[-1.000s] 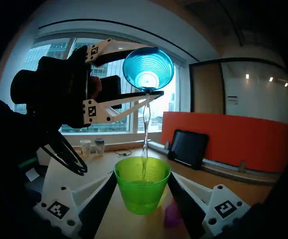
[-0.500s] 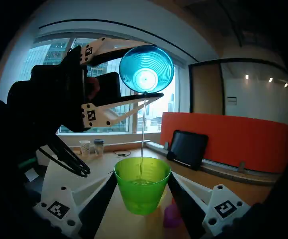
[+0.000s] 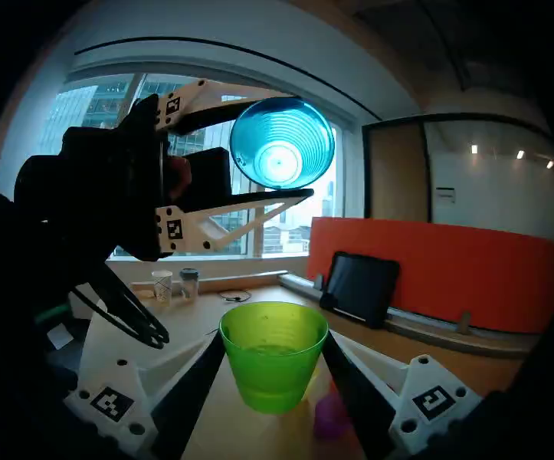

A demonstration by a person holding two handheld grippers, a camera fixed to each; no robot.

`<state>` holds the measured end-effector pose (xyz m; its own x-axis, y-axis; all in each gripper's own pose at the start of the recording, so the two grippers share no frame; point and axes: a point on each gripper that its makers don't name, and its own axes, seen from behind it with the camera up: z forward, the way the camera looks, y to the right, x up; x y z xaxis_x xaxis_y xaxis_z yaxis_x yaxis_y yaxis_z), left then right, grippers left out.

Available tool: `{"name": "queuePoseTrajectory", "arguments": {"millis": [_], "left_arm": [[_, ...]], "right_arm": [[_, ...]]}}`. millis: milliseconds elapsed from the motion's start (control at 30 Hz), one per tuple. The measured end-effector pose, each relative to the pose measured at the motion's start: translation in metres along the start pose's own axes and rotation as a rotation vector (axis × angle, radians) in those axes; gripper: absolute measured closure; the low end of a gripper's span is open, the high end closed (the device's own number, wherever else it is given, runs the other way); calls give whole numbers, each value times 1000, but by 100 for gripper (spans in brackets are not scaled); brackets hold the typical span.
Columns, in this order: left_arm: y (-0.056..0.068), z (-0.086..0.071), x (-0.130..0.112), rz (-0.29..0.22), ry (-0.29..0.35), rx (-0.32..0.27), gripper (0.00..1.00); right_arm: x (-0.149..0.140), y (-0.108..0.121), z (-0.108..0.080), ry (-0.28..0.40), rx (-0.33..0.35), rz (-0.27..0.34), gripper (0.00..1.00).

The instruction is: Pour water

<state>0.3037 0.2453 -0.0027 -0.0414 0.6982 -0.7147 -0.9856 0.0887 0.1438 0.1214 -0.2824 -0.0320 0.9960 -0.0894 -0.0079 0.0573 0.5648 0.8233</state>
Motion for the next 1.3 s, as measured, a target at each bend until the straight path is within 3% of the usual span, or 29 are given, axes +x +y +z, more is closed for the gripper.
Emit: {"name": "queuePoseTrajectory", "arguments": {"millis": [367,800,1300], "left_arm": [[2,-1,-16,-280,-34,3,13],[13,-2,-30,-591,-65,-20,13],[27,-1,-50,-882,-152,-75,12]], "right_arm": [[3,7,-5,12,-17,4,9],[7,12,-12,26,-32,8,9],[9,13,-15,34,-37,11,9]]}}
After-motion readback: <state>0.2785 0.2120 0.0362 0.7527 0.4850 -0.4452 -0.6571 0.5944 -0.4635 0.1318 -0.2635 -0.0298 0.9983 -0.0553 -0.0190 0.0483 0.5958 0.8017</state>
